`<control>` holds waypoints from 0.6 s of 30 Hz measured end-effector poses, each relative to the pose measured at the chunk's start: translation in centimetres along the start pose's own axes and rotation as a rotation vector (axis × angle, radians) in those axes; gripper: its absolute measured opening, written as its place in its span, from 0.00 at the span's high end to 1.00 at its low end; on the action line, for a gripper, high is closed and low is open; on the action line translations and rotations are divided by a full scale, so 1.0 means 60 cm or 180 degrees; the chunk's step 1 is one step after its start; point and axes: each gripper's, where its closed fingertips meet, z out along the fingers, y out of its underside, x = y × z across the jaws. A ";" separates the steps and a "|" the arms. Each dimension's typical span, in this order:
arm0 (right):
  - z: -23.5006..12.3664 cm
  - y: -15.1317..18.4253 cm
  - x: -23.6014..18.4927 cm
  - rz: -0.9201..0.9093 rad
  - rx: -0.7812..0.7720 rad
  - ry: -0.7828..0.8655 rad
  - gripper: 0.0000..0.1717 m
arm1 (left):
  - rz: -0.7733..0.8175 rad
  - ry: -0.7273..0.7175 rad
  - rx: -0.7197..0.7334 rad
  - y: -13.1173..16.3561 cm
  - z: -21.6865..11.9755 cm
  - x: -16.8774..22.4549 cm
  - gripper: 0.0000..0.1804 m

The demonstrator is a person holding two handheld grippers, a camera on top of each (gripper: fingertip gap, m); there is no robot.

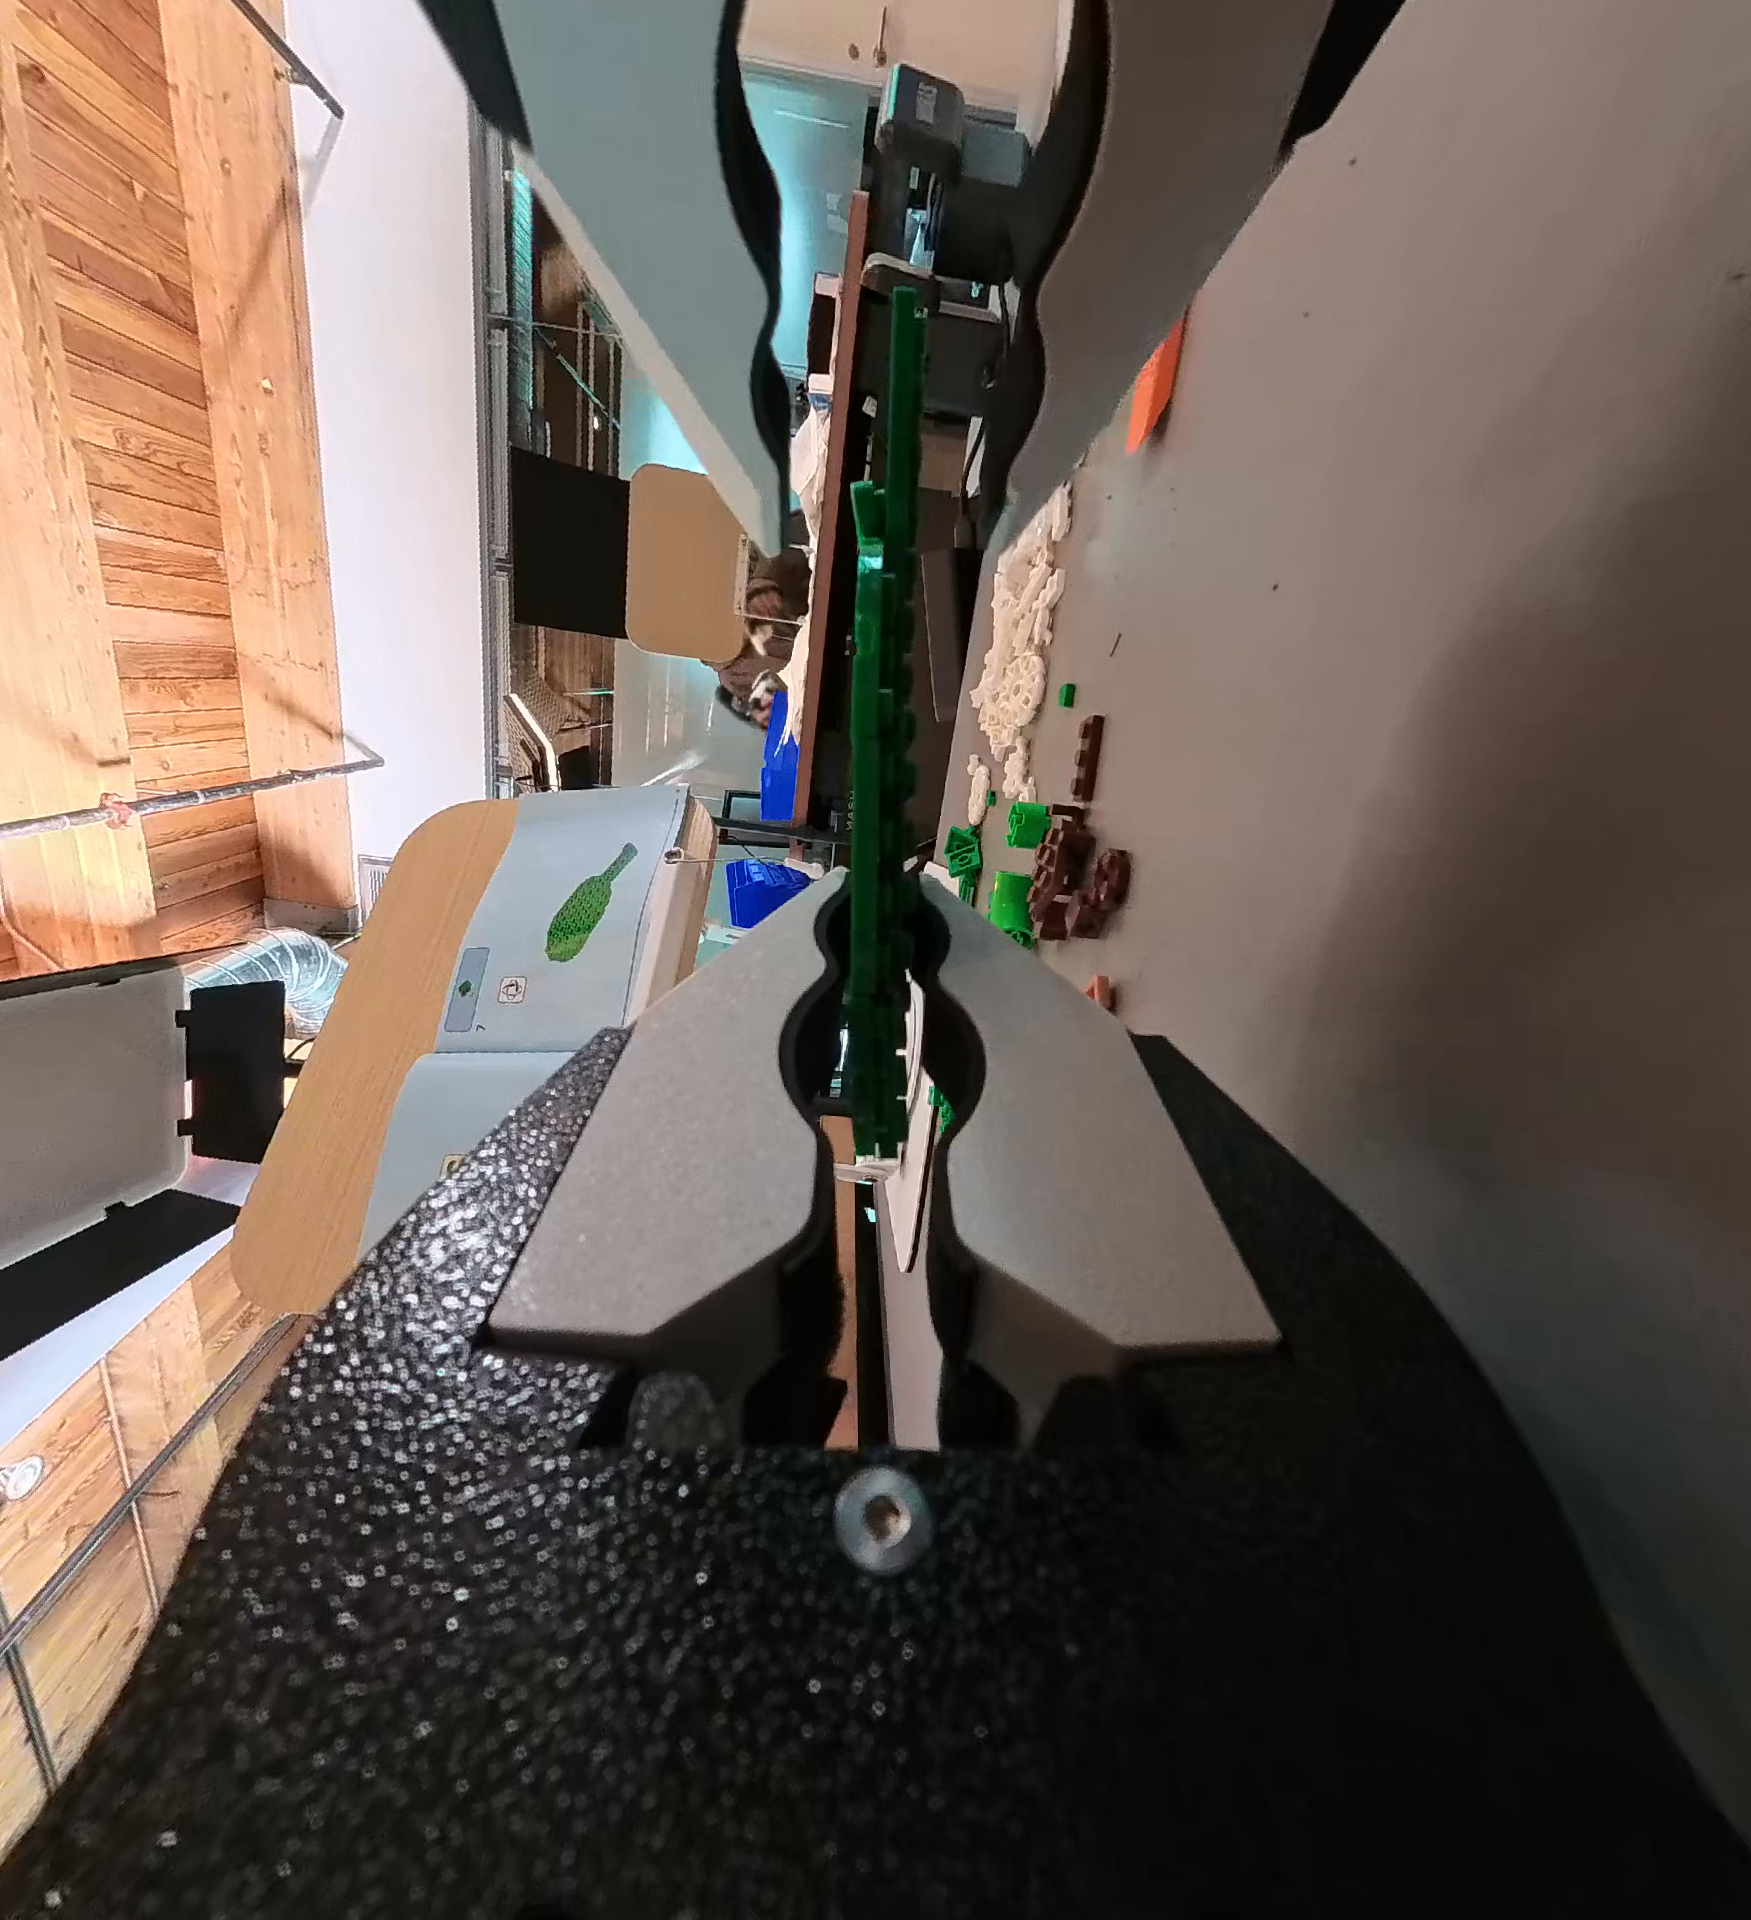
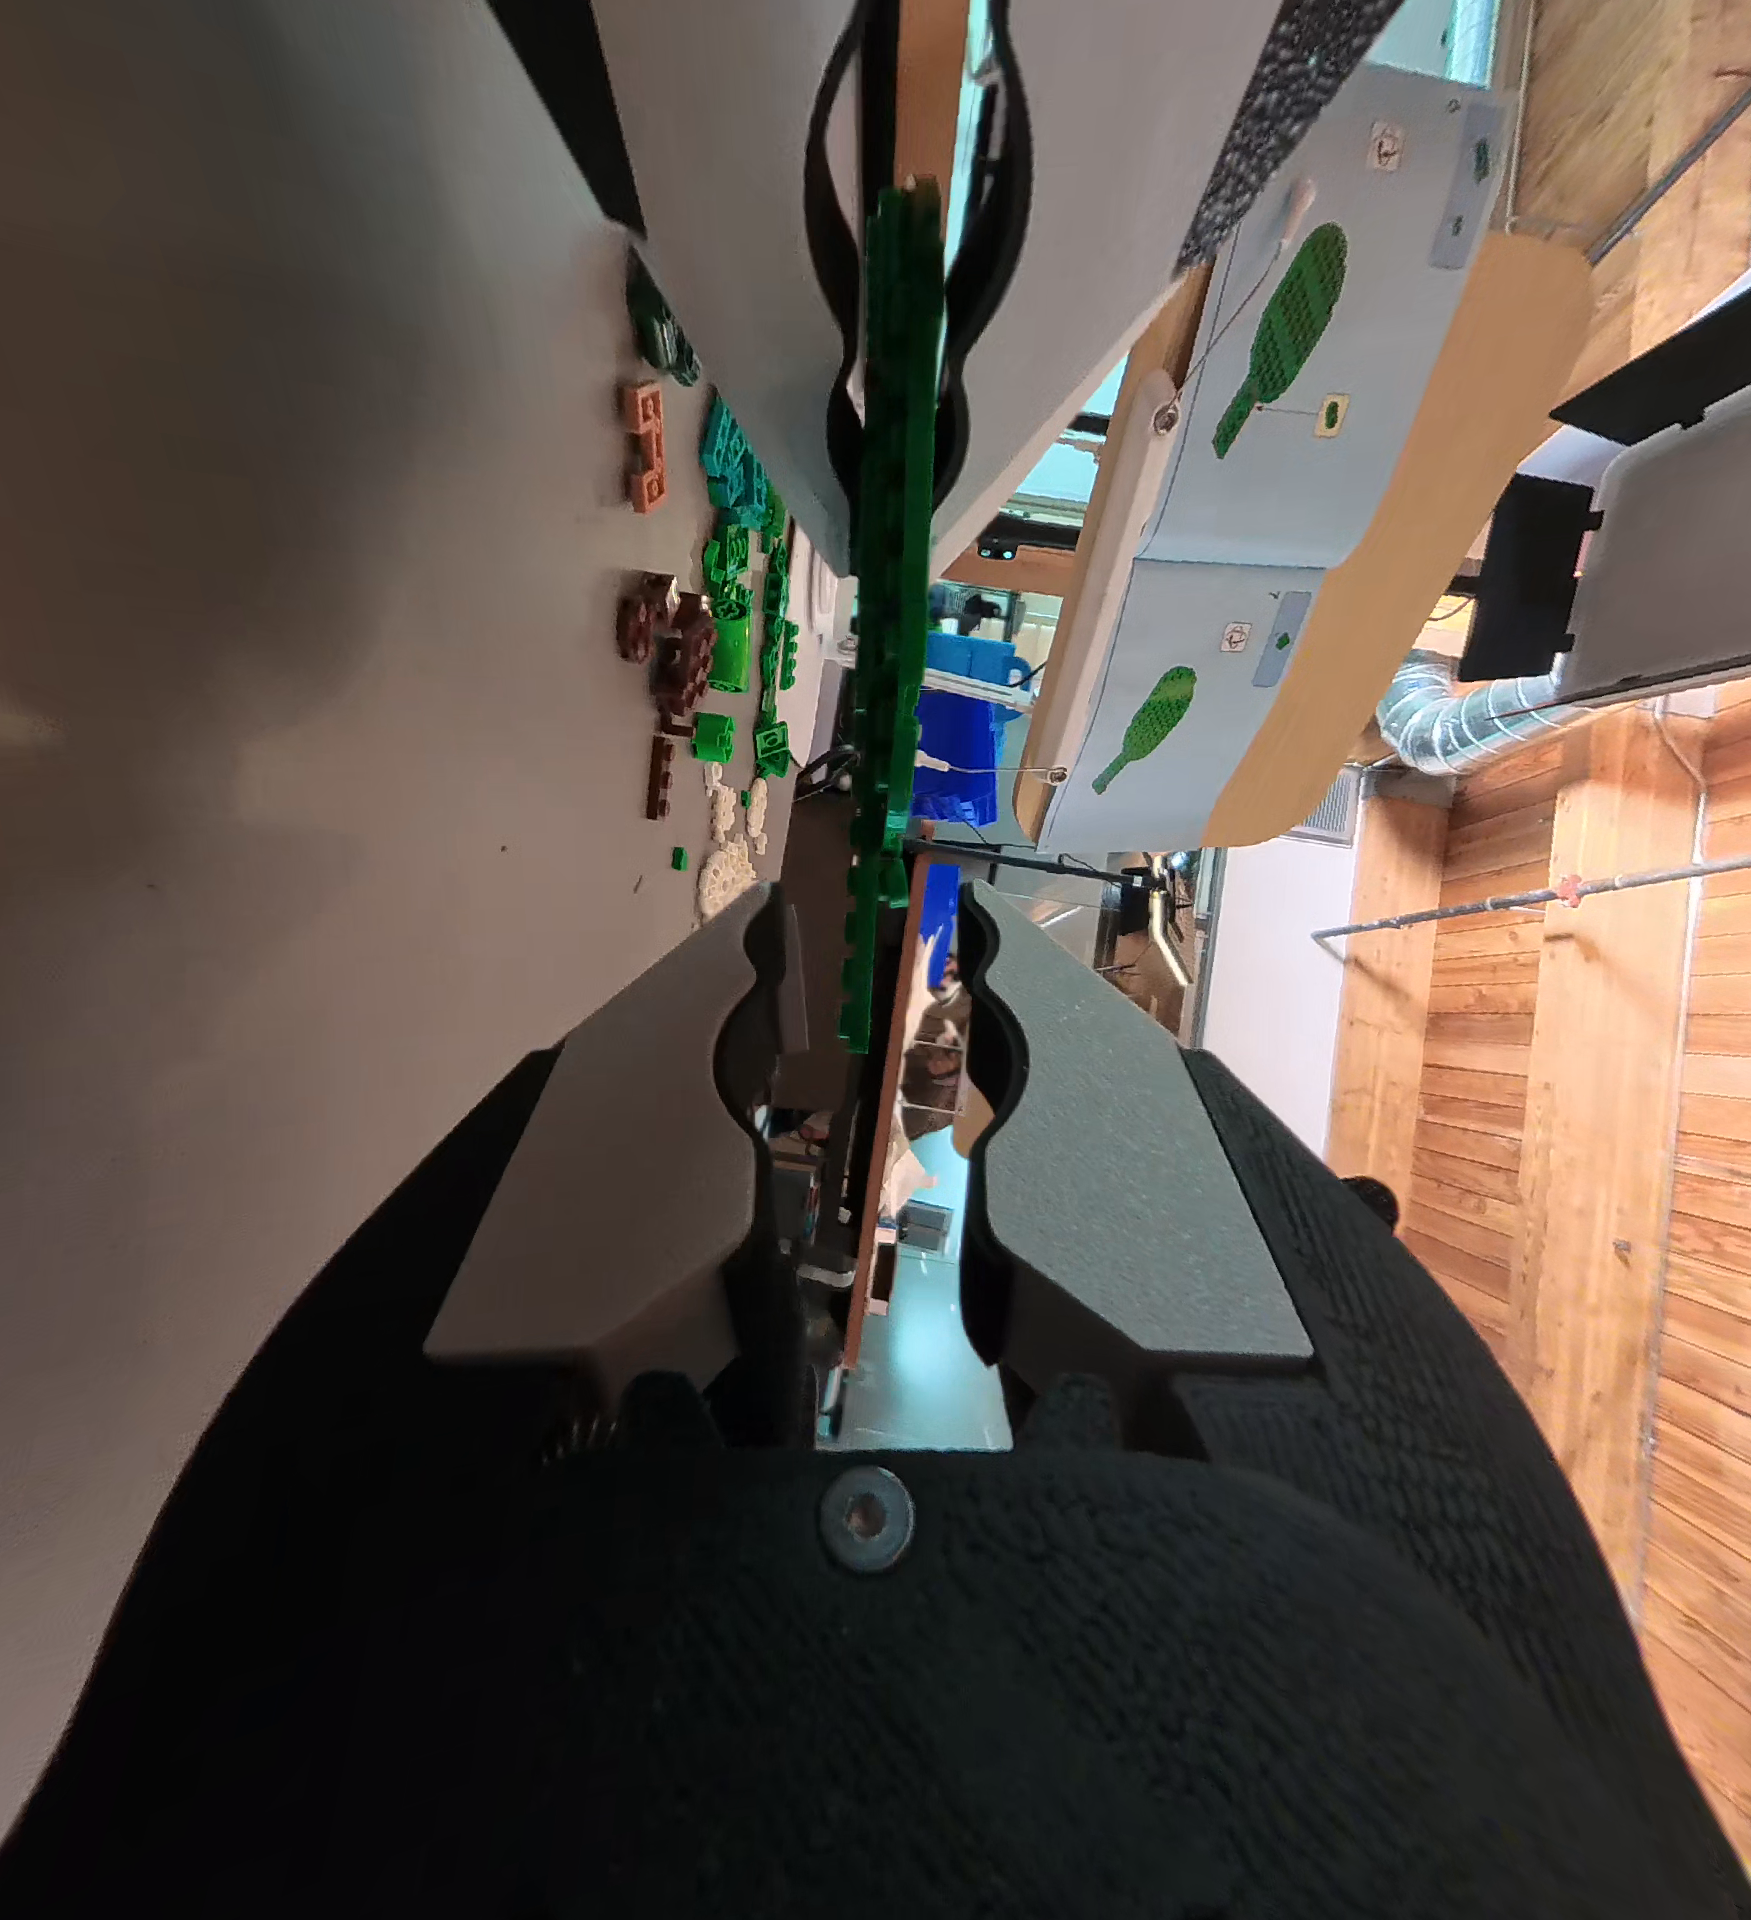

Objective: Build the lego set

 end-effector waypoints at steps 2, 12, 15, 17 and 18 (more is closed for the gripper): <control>0.002 0.000 -0.002 -0.0036 0.0005 0.0016 0.84 | 0.0000 0.0005 0.0003 0.000 0.000 0.001 0.97; 0.003 -0.001 -0.005 -0.0228 0.0011 0.0102 0.95 | -0.0014 0.0073 -0.0007 -0.002 0.000 0.006 0.97; 0.003 -0.001 -0.007 -0.0213 0.0009 0.0066 0.95 | -0.0028 0.0103 -0.0021 -0.001 0.000 0.008 0.97; 0.002 -0.001 -0.010 -0.0204 0.0019 0.0018 0.95 | -0.0017 0.0127 -0.0027 -0.001 0.000 0.010 0.97; 0.001 -0.001 -0.009 -0.0216 0.0018 0.0024 0.95 | -0.0008 0.0131 -0.0029 -0.001 0.000 0.011 0.97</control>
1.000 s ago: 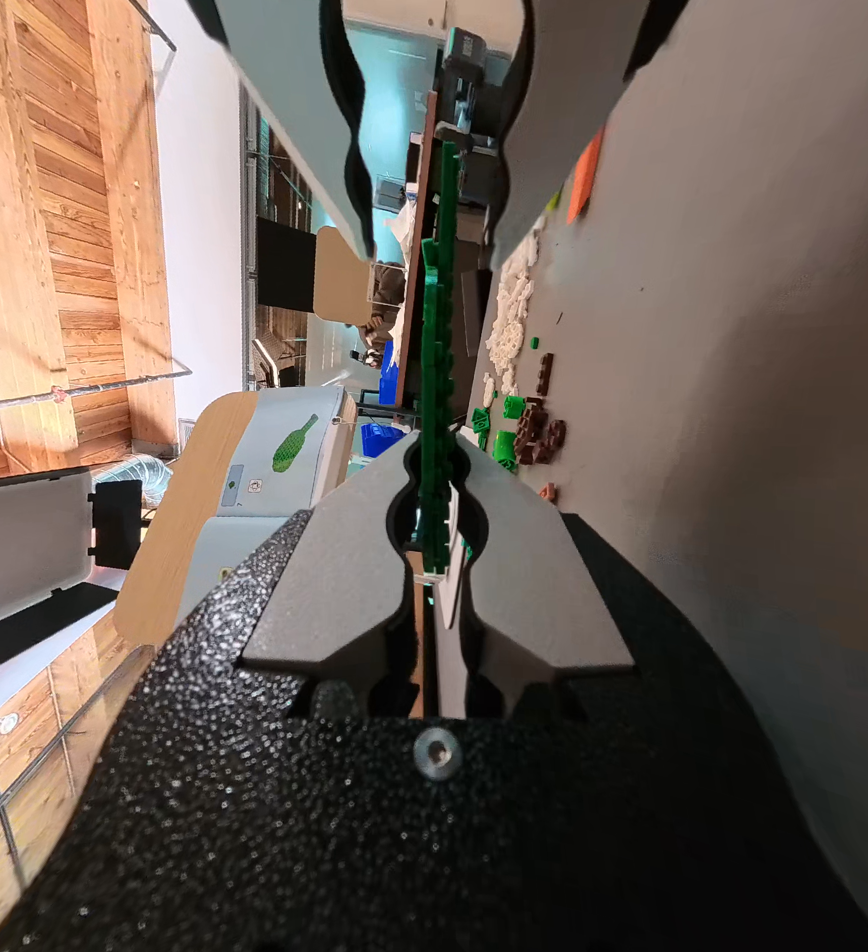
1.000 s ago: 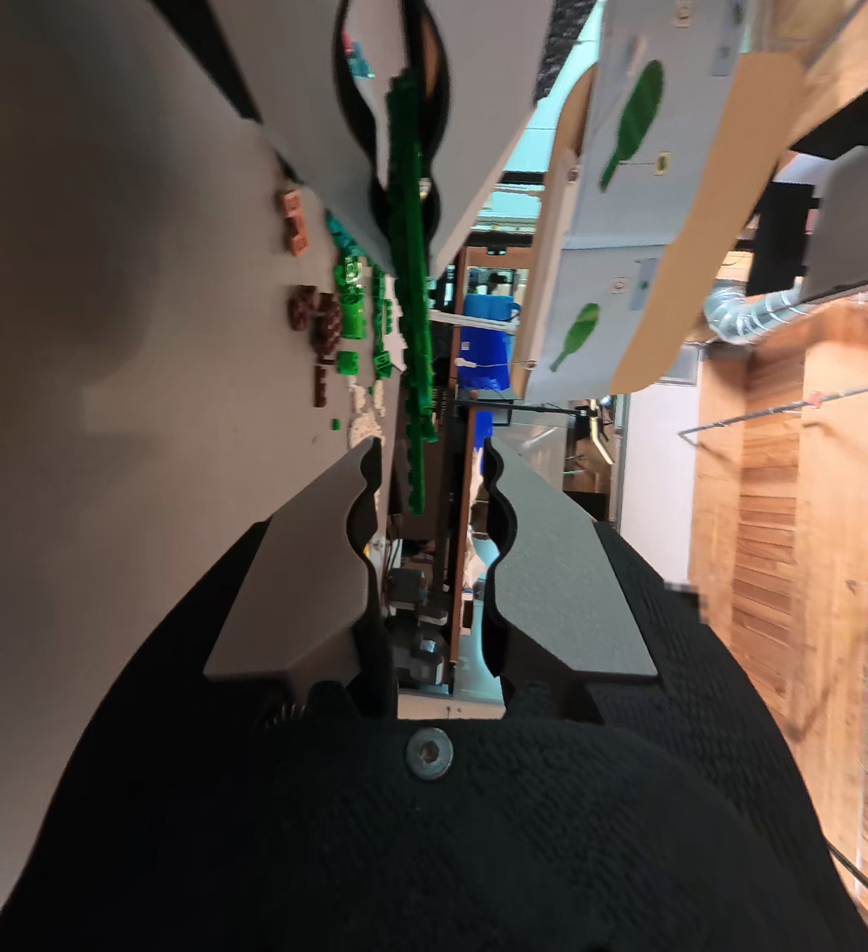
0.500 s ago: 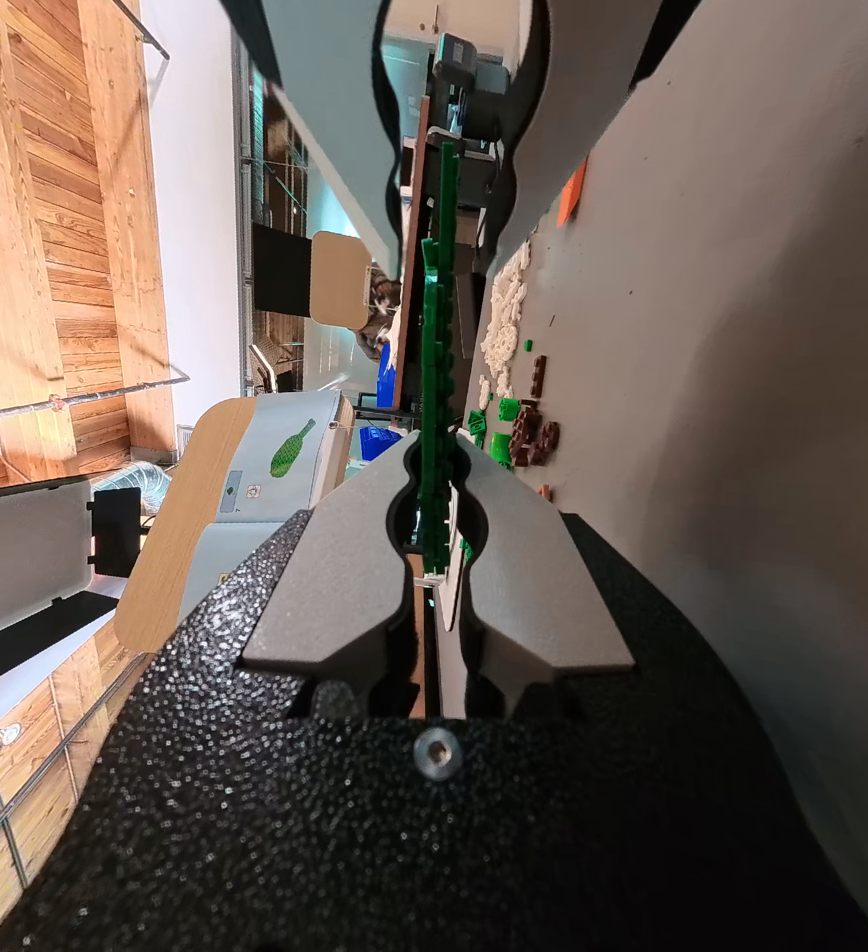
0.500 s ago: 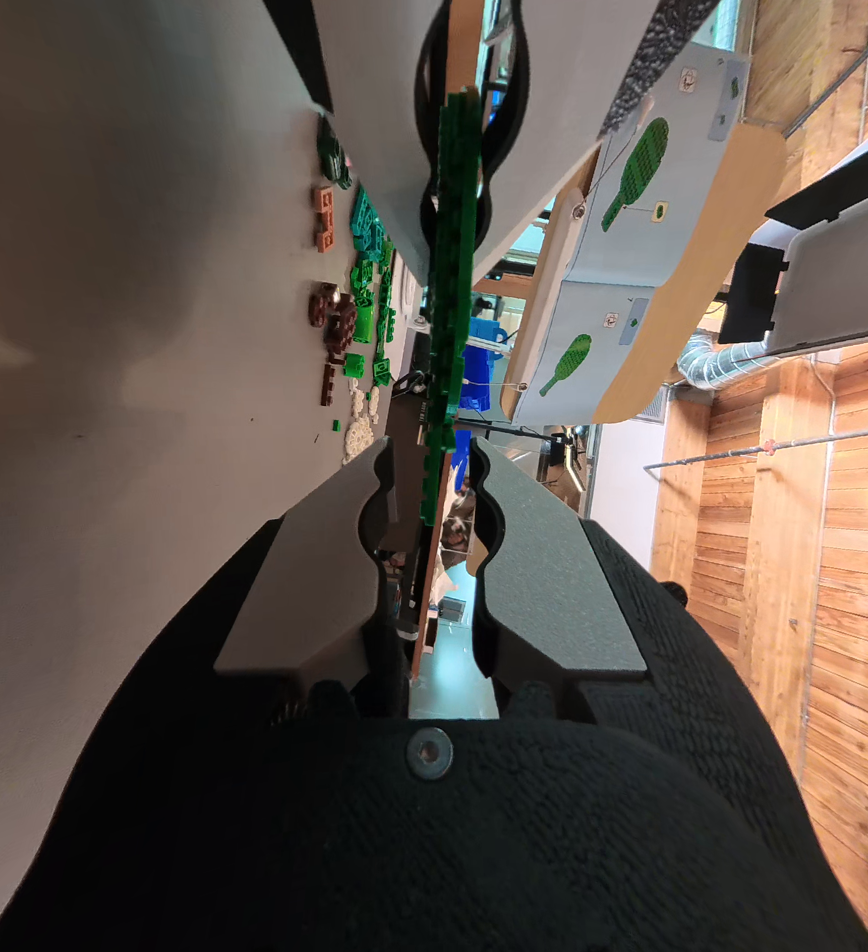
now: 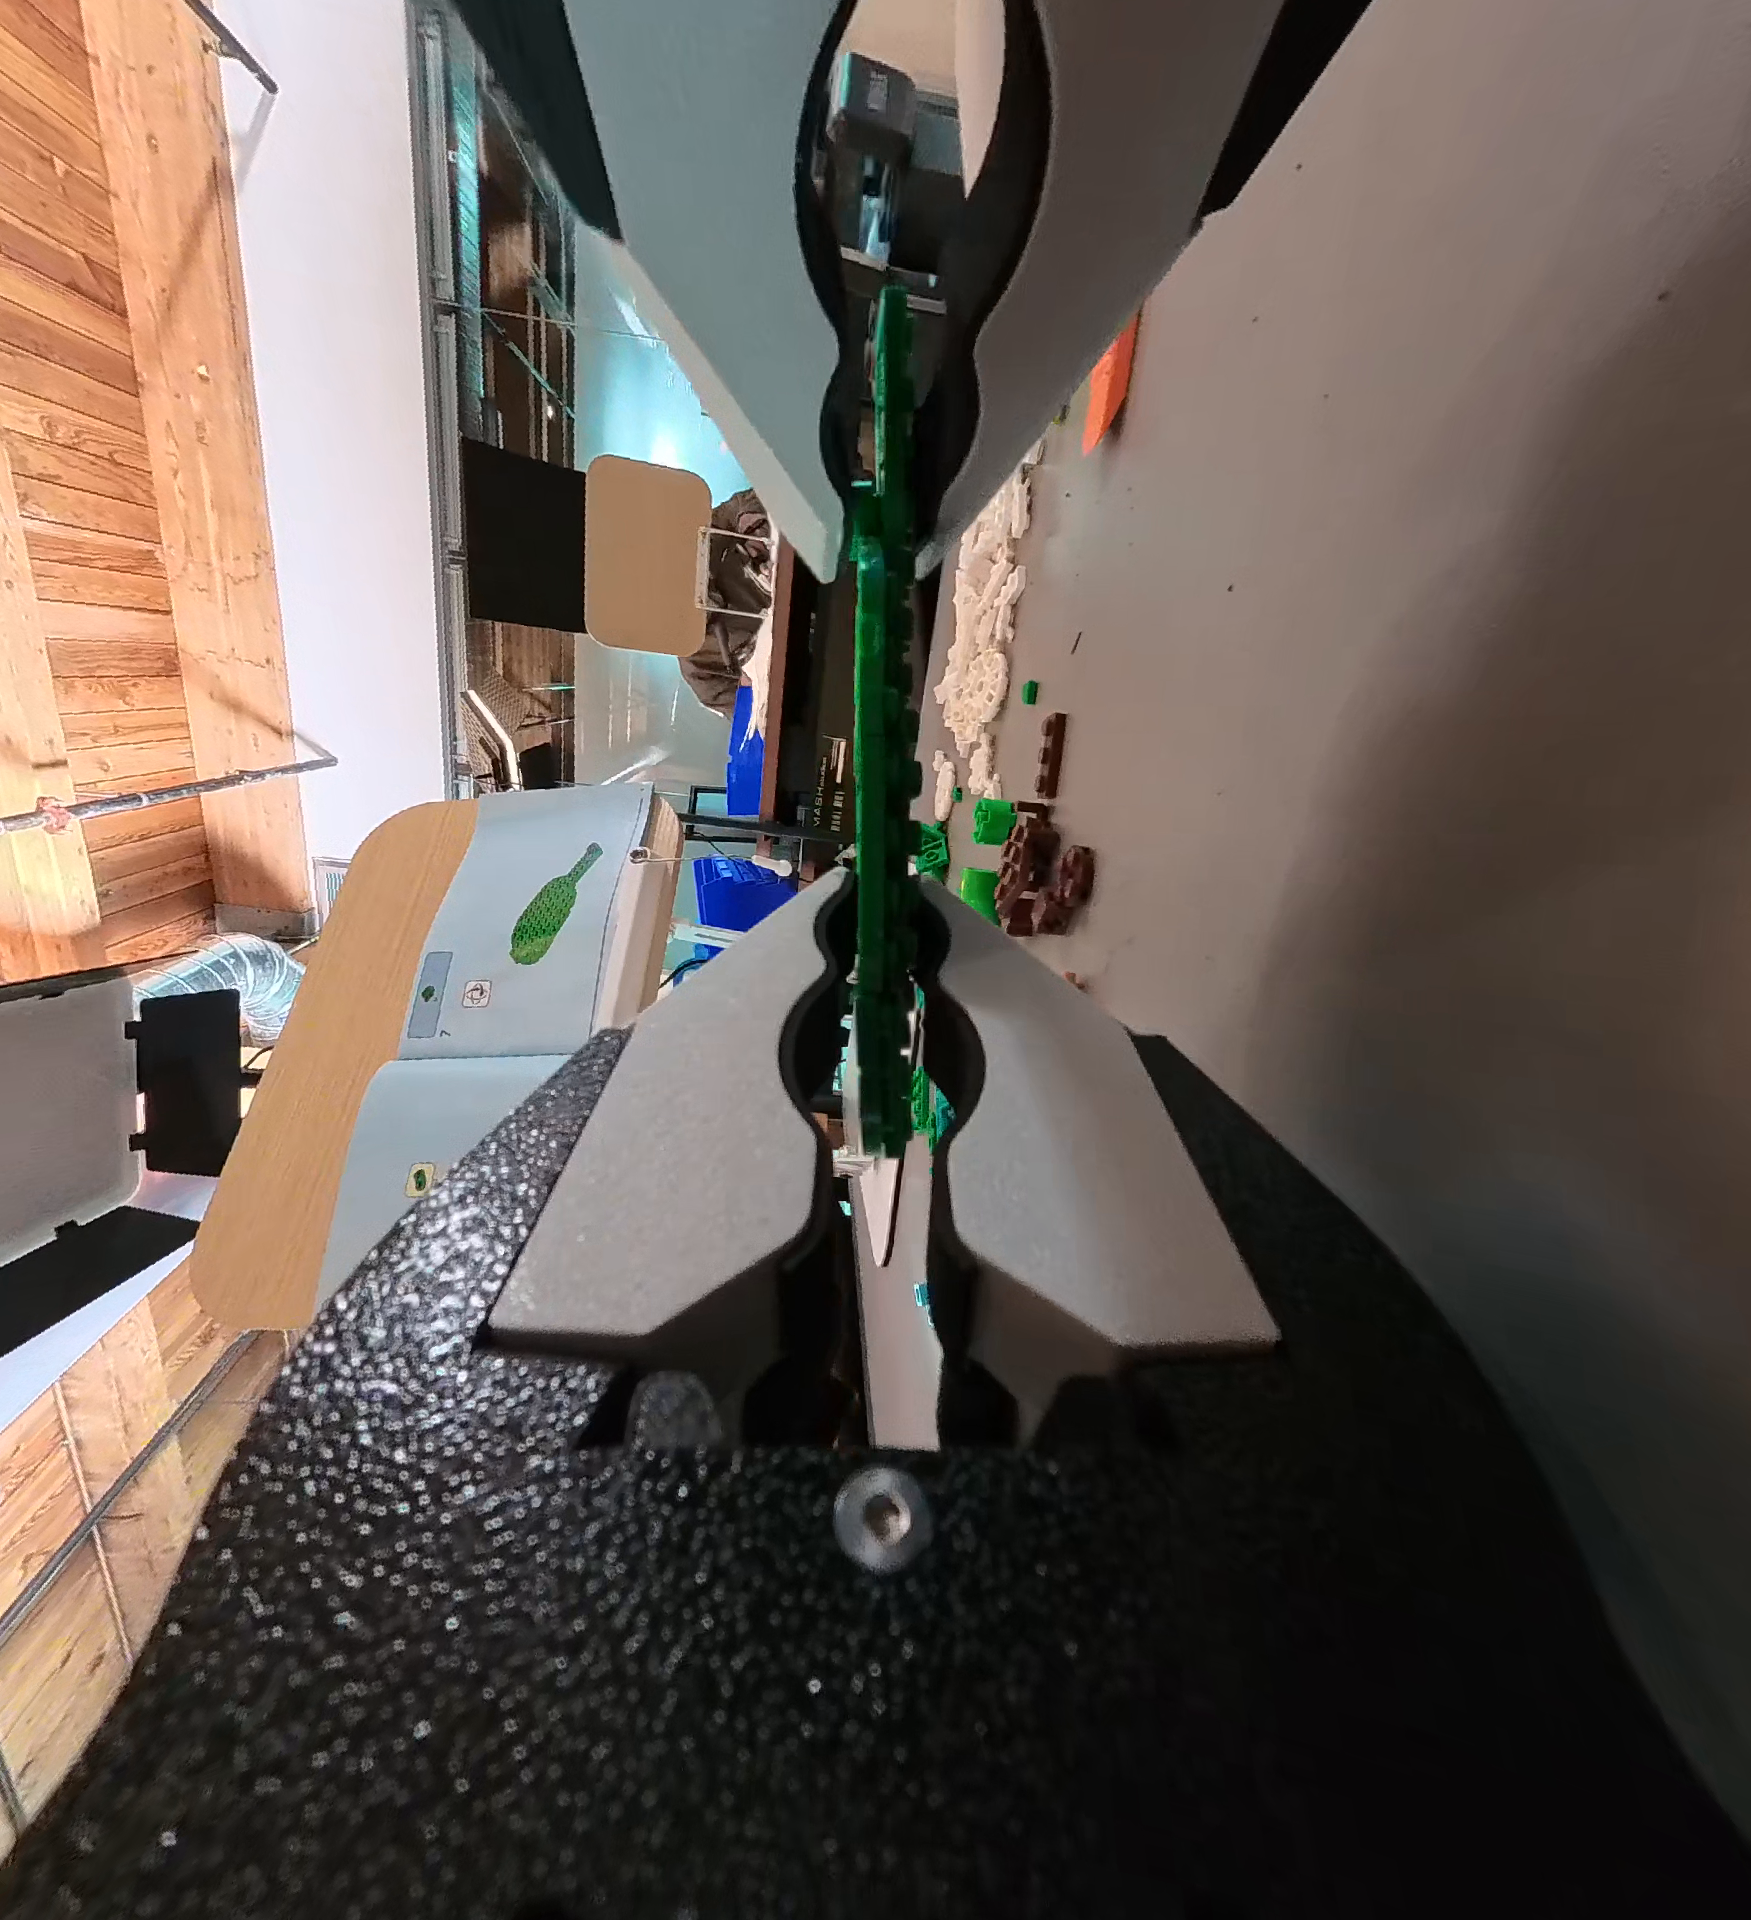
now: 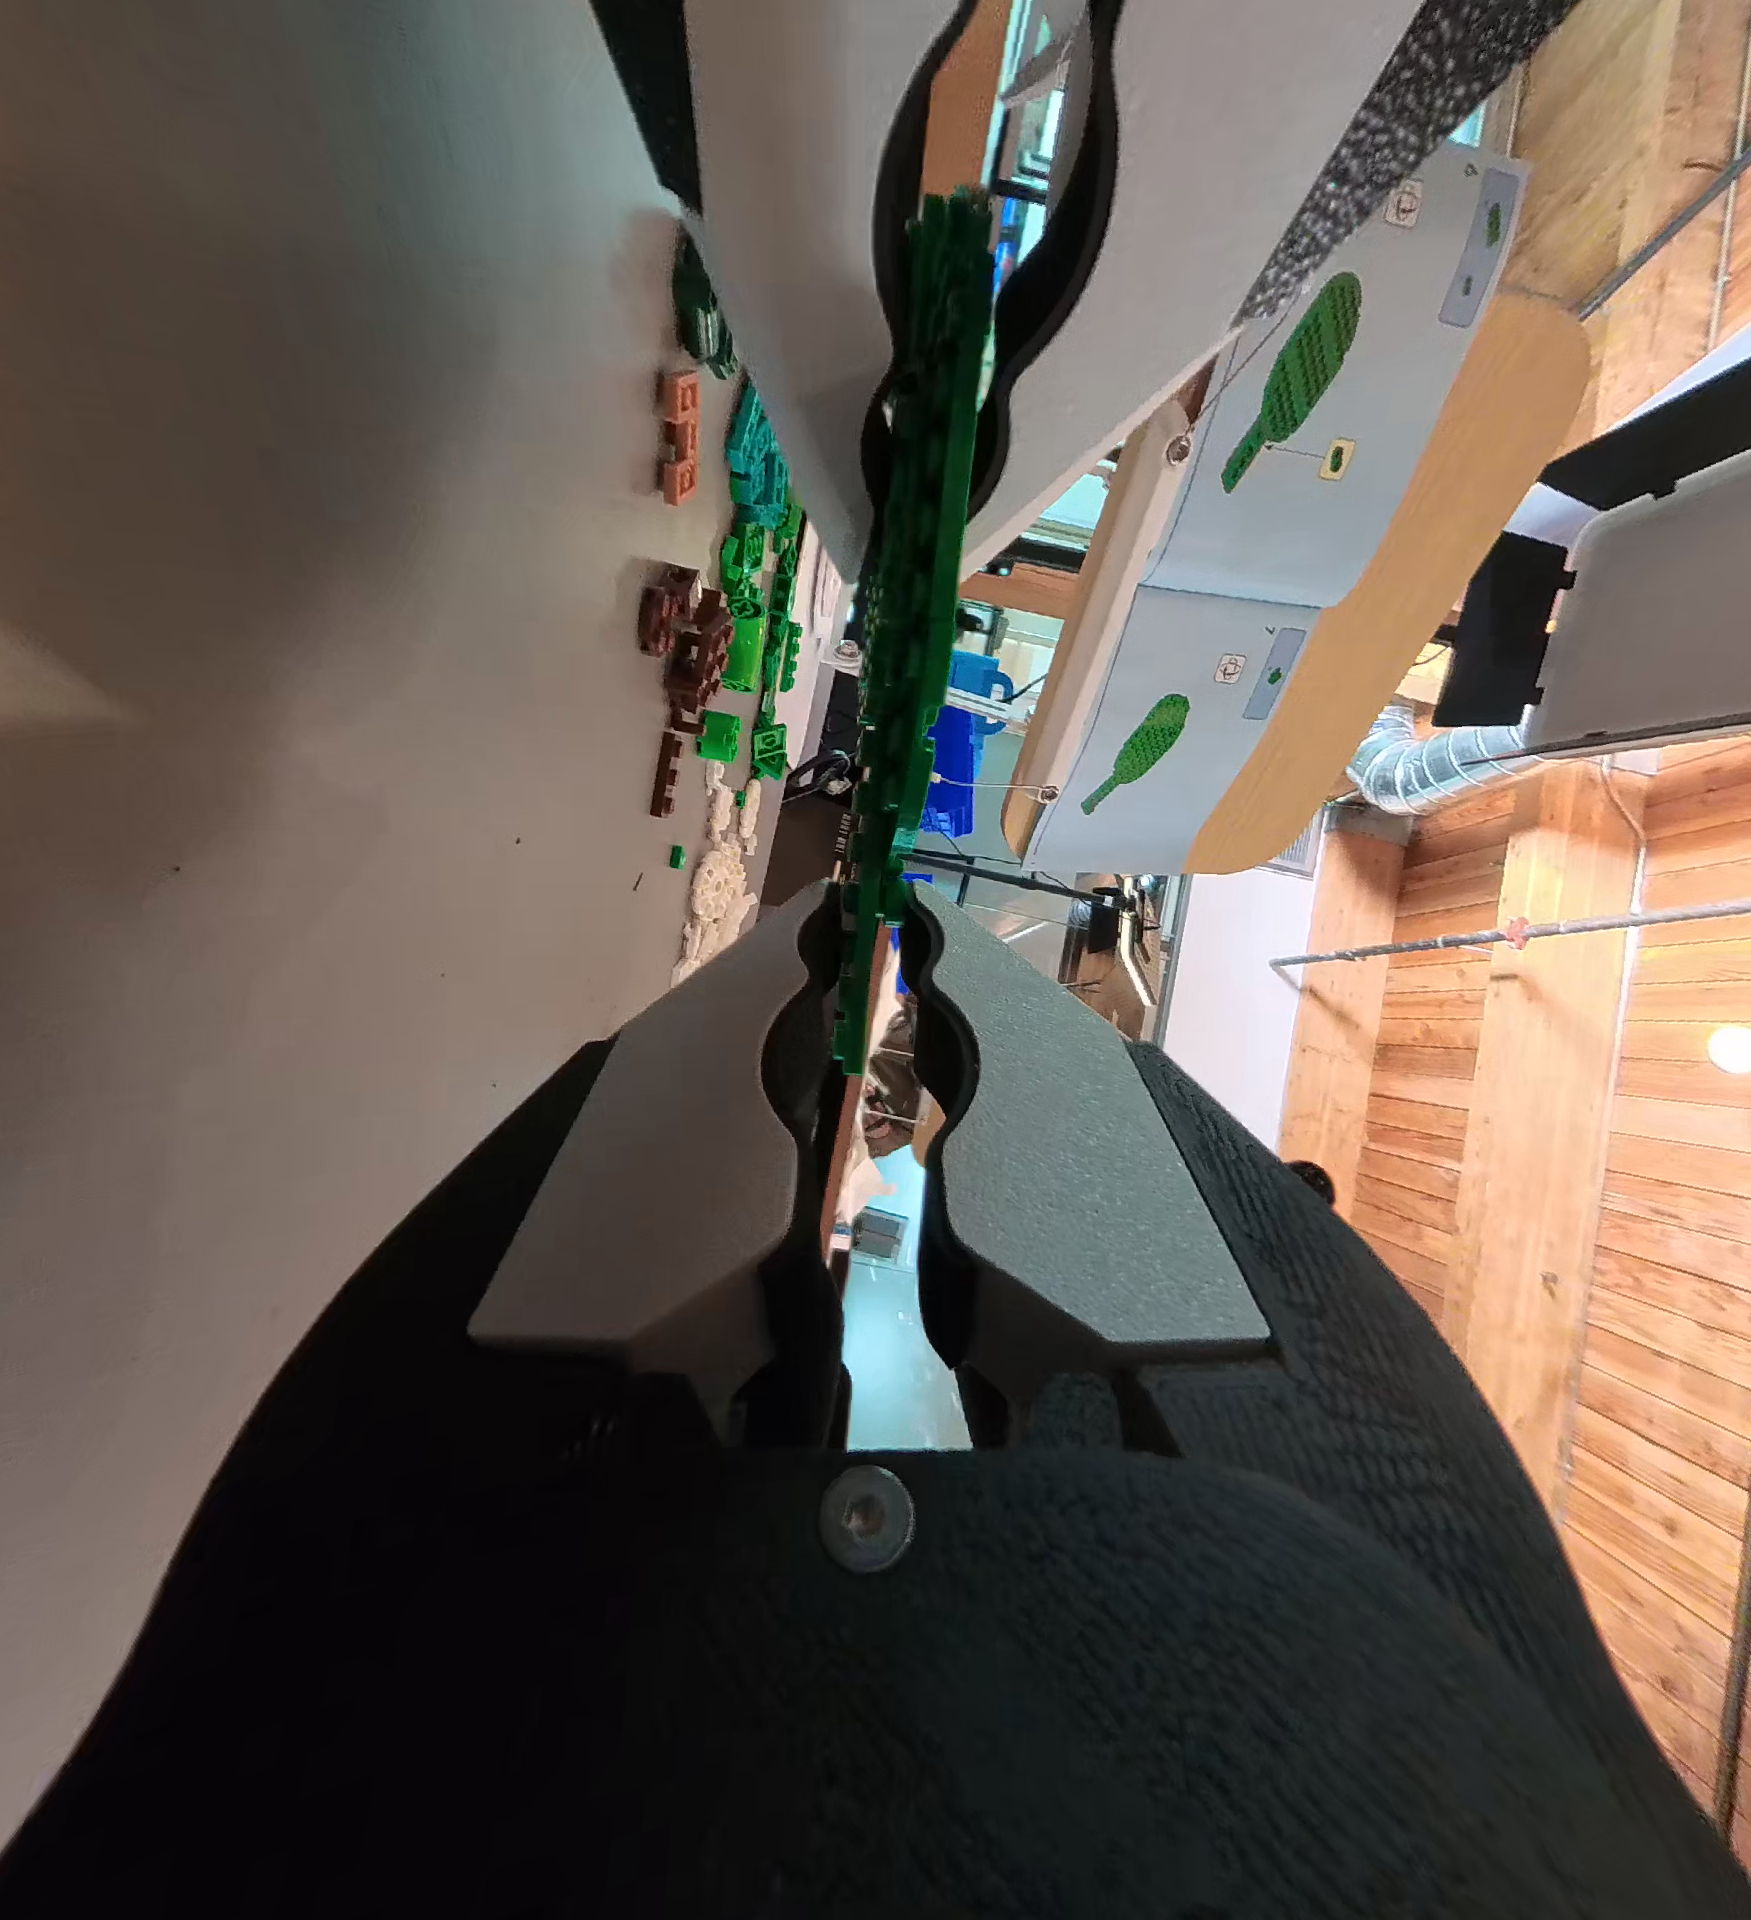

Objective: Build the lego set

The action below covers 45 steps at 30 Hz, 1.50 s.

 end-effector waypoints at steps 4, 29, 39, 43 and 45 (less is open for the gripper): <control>-0.003 0.001 0.002 0.0003 0.0003 0.0005 0.97 | -0.0040 0.0024 0.0005 -0.002 0.000 0.001 0.97; -0.054 0.235 0.059 0.3482 -0.0071 0.1169 1.00 | -0.0073 -0.0121 -0.0091 0.012 0.003 -0.011 0.97; -0.056 0.267 0.049 0.4162 0.0020 0.1183 1.00 | -0.0056 -0.0106 -0.0060 0.009 0.003 -0.008 0.97; -0.055 0.266 0.048 0.4174 0.0036 0.1165 1.00 | -0.0047 -0.0115 -0.0047 0.009 0.003 -0.009 0.97; -0.054 0.265 0.047 0.4171 0.0038 0.1155 1.00 | -0.0038 -0.0123 -0.0037 0.008 0.003 -0.010 0.97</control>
